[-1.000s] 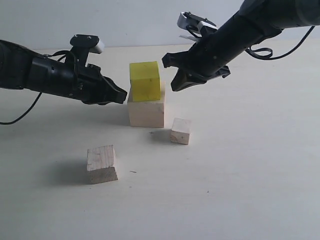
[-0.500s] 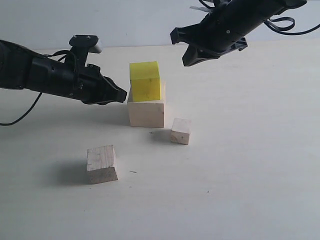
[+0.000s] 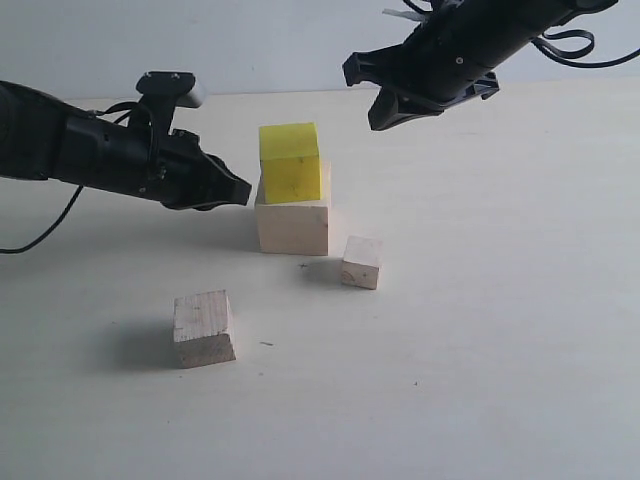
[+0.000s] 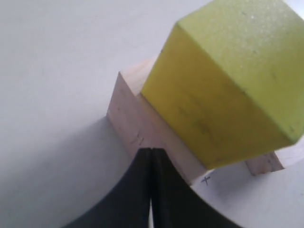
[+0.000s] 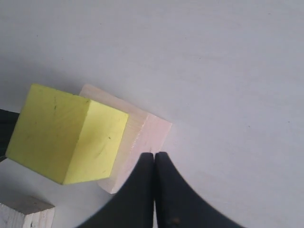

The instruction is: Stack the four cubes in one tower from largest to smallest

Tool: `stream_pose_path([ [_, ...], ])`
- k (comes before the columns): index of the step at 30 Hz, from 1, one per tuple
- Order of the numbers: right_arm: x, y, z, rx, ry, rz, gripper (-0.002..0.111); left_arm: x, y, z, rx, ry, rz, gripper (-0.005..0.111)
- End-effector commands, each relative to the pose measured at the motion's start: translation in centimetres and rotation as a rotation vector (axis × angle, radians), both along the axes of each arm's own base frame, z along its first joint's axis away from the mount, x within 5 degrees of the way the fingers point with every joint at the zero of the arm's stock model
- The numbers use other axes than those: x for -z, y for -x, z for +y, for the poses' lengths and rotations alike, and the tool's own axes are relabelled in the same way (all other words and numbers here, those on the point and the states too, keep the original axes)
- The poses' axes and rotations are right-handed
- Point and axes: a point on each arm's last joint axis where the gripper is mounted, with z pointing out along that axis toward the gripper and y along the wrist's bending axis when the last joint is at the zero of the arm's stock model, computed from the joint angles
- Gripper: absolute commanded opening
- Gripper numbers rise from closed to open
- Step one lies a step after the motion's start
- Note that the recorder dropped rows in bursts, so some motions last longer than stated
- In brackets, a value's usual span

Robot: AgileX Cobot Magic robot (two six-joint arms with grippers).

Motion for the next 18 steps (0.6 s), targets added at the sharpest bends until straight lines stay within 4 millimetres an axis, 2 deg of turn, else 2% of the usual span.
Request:
stream_pose_path([
  [1, -0.58, -0.04, -0.04, 0.009, -0.005, -0.022, 0.0, 0.93, 0.18, -0.29, -0.001, 0.01, 0.038, 0.0],
  [18, -0.57, -0.04, -0.06, 0.012, -0.004, -0.02, 0.0, 0.94, 0.65, -0.83, 0.056, 0.054, 0.063, 0.0],
])
